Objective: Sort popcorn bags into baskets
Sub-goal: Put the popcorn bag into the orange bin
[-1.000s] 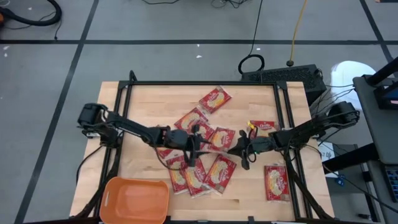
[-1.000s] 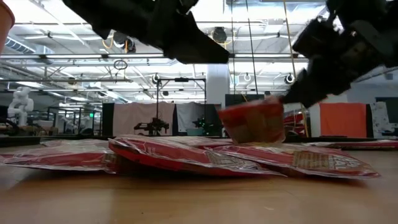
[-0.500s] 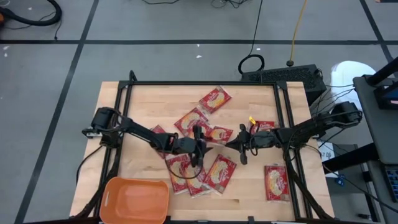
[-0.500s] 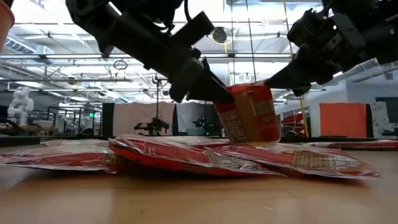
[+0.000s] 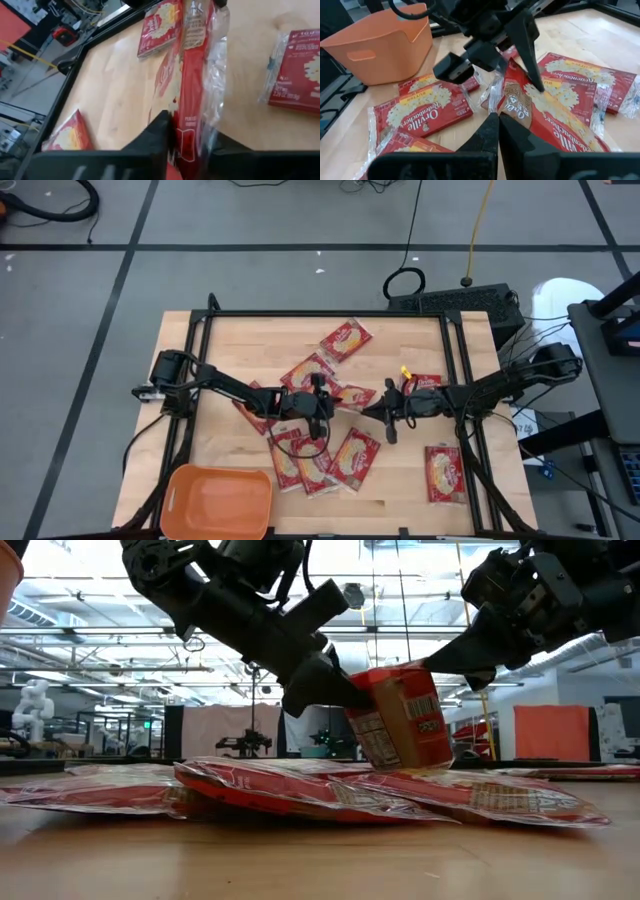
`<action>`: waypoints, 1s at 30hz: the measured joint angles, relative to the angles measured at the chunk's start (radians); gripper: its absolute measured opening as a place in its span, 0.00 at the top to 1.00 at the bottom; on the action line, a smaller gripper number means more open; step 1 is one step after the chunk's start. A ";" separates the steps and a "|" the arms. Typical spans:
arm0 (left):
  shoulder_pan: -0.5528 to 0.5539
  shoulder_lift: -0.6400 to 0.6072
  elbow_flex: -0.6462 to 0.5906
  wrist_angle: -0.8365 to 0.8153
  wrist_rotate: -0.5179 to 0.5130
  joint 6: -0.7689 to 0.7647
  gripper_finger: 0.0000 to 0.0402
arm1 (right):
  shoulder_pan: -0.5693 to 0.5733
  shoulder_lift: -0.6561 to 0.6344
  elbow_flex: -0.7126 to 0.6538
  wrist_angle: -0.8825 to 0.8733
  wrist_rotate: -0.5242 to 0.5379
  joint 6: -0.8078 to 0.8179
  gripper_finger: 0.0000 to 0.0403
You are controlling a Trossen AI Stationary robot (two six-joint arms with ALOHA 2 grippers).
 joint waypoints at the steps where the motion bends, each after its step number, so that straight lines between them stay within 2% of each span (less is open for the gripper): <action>1: 0.000 0.000 0.000 0.000 -0.001 0.017 0.93 | 0.000 0.000 0.000 0.004 0.000 -0.001 1.00; 4: -0.001 -0.001 0.000 0.006 -0.019 0.054 0.97 | 0.000 0.000 0.000 0.021 0.020 0.000 1.00; 8: -0.007 -0.018 -0.001 0.013 -0.076 0.117 0.91 | 0.000 -0.001 0.000 0.075 0.081 -0.029 0.97; 13: -0.035 -0.090 -0.002 -0.019 -0.175 0.182 0.88 | 0.000 -0.021 0.000 0.140 0.111 -0.140 0.85; 17: -0.053 -0.176 -0.002 -0.094 -0.259 0.229 0.93 | 0.000 -0.032 0.000 0.170 0.189 -0.224 0.75; 20: -0.053 -0.247 -0.002 -0.166 -0.283 0.227 0.98 | 0.000 -0.033 0.000 0.175 0.215 -0.280 0.69; 23: -0.049 -0.304 -0.002 -0.215 -0.288 0.205 0.97 | 0.000 -0.032 0.000 0.175 0.217 -0.319 0.65; 25: -0.050 -0.332 -0.002 -0.249 -0.290 0.197 0.96 | -0.003 -0.032 0.000 0.175 0.227 -0.295 0.64; 30: -0.070 -0.357 -0.002 -0.274 -0.297 0.241 0.98 | -0.034 -0.032 0.000 0.185 0.379 -0.040 0.64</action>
